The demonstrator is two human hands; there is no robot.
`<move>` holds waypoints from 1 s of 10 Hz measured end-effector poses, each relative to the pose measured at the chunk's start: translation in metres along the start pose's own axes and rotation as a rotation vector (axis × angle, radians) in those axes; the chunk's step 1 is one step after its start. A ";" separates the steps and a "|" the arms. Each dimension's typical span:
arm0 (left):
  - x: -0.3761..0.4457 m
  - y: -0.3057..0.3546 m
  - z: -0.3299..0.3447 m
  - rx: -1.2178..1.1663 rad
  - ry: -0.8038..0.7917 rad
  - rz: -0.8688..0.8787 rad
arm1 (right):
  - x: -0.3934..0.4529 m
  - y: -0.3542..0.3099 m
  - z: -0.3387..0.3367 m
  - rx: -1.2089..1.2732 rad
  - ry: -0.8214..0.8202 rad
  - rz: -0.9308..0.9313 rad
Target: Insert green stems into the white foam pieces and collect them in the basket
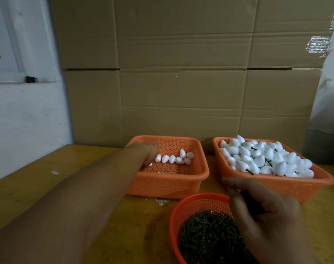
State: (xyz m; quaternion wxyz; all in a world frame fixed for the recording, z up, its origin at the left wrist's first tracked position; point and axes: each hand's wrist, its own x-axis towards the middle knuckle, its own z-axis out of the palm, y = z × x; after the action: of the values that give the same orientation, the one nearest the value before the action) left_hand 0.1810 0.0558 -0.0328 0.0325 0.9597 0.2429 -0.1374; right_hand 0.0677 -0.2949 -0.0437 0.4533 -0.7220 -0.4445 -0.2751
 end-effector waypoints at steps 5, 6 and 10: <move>-0.067 0.000 -0.004 -0.396 0.438 0.511 | 0.001 0.019 0.012 0.034 -0.001 -0.014; -0.095 0.004 0.003 -0.507 0.489 0.580 | 0.000 0.018 0.014 0.020 -0.047 0.012; -0.192 0.035 0.059 -1.147 0.366 0.794 | 0.004 0.016 0.012 -0.300 -0.626 0.153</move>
State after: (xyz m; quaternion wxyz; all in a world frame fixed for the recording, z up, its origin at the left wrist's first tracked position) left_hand 0.0208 -0.0710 -0.0360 0.5377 0.8150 -0.0886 0.1968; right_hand 0.0836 -0.2855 -0.0527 0.2036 -0.8610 -0.4611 -0.0679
